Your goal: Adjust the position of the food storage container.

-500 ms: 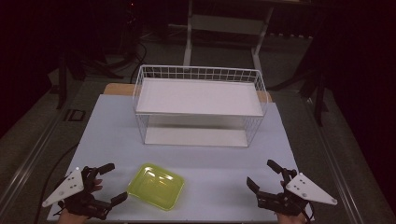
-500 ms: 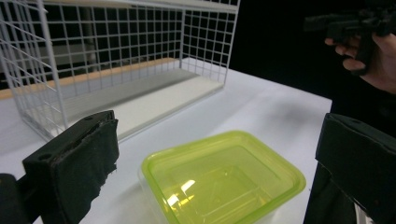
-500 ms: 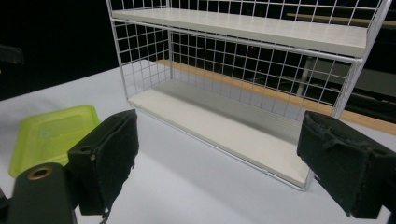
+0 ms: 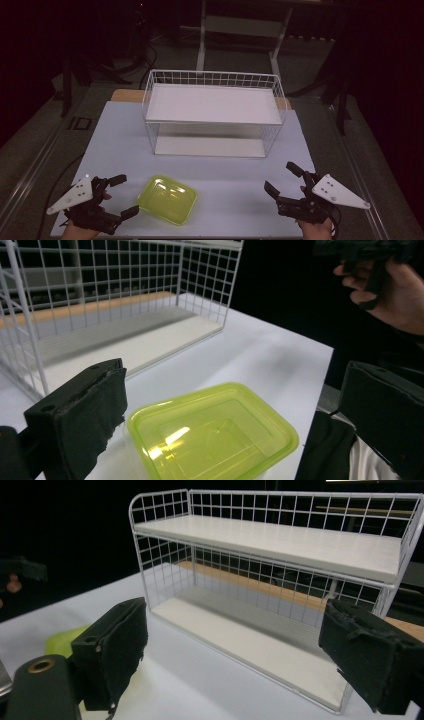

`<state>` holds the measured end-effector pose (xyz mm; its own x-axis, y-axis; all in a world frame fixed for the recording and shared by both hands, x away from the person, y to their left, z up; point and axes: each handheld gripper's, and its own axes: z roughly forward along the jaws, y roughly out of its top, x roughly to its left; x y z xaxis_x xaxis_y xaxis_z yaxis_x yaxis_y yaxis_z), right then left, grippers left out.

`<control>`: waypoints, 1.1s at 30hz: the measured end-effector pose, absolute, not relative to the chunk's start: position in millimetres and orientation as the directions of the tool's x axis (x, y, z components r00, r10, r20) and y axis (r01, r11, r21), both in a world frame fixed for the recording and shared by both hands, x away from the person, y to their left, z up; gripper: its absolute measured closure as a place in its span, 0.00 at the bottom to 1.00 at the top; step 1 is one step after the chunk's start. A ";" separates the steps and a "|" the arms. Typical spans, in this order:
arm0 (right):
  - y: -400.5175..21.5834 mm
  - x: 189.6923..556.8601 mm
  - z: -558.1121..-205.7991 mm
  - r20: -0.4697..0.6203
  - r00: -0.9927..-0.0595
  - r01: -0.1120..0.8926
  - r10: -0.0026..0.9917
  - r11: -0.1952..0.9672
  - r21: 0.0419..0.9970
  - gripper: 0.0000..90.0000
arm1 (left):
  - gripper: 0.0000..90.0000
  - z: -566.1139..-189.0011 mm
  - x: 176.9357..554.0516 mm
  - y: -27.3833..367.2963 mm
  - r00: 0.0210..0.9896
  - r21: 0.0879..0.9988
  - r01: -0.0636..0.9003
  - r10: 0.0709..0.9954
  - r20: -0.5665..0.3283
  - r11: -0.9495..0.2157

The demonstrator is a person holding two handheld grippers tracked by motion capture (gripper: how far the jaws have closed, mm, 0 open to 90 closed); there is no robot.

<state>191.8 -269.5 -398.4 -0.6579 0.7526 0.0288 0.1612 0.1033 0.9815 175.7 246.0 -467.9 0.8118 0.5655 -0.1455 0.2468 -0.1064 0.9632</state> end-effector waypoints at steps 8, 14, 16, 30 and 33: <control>-268.3 193.5 -393.9 0.052 -0.669 0.176 0.741 0.090 0.980 0.14 | 0.26 -473.0 171.6 239.2 0.849 0.947 0.259 0.513 -0.128 -0.192; -266.3 193.2 -394.8 0.063 -0.678 0.187 0.732 0.089 0.978 0.14 | 0.71 -490.1 169.0 220.9 0.873 0.903 0.300 0.471 -0.129 -0.308; -265.9 193.9 -395.4 0.064 -0.680 0.189 0.731 0.091 0.978 0.14 | 0.76 -492.5 168.6 218.1 0.879 0.896 0.299 0.460 -0.125 -0.327; -266.0 195.8 -400.7 0.078 -0.690 0.212 0.719 0.098 0.972 0.14 | 1.00 -516.2 166.0 182.9 0.917 0.805 0.295 0.390 -0.086 -0.516; -266.2 195.3 -401.3 0.077 -0.692 0.214 0.718 0.102 0.972 0.14 | 1.00 -519.3 170.0 177.0 0.917 0.797 0.299 0.388 -0.088 -0.524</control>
